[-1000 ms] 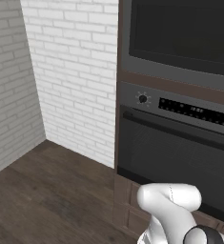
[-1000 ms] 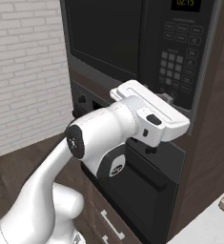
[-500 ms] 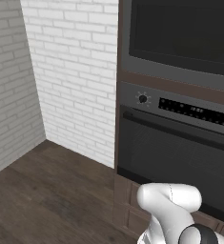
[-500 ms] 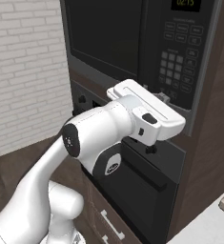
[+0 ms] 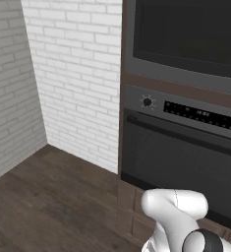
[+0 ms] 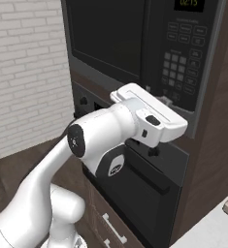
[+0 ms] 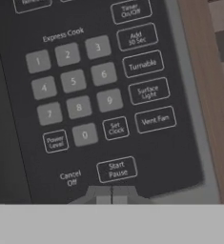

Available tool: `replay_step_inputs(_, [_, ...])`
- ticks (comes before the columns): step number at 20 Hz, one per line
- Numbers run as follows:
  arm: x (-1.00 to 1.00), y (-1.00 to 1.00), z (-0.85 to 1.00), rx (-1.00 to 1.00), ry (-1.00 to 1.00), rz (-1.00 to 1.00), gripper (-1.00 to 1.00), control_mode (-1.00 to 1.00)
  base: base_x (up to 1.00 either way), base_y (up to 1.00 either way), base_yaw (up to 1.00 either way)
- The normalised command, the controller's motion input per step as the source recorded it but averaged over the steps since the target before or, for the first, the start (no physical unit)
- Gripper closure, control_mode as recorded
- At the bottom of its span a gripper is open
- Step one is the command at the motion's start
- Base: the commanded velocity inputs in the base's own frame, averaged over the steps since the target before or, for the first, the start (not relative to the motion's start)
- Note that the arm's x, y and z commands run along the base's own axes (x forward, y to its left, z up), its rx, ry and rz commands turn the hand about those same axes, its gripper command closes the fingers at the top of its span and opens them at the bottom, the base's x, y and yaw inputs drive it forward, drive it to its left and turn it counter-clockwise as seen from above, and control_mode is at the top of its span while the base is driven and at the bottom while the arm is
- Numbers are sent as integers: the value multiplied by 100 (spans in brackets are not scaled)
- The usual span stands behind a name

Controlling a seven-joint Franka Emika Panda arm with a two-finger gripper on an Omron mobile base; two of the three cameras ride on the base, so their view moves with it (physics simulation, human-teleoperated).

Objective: Pick the potato from the sink and place it in the bowl. Then pick the bowl and place it in the microwave. Then close the microwave door and press the start button.

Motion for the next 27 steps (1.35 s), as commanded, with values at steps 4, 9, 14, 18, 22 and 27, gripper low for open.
replay_step_inputs(4, [20, -8, 0, 1, 0, 0, 100, -100, 0, 0, 0])
replay_step_inputs(9, [0, -28, 3, 7, -3, 0, 100, -100, 0, 0, 0])
replay_step_inputs(14, [0, -5, 0, 1, -2, 0, 100, -100, 0, 0, 0])
replay_step_inputs(18, [4, -7, 10, 2, 0, 0, 100, -100, 0, 0, 0])
replay_step_inputs(22, [0, -14, 21, 5, -2, 0, 100, -100, 0, 0, 0])
replay_step_inputs(27, [15, -1, 19, 1, -1, 0, 100, -100, 0, 0, 0])
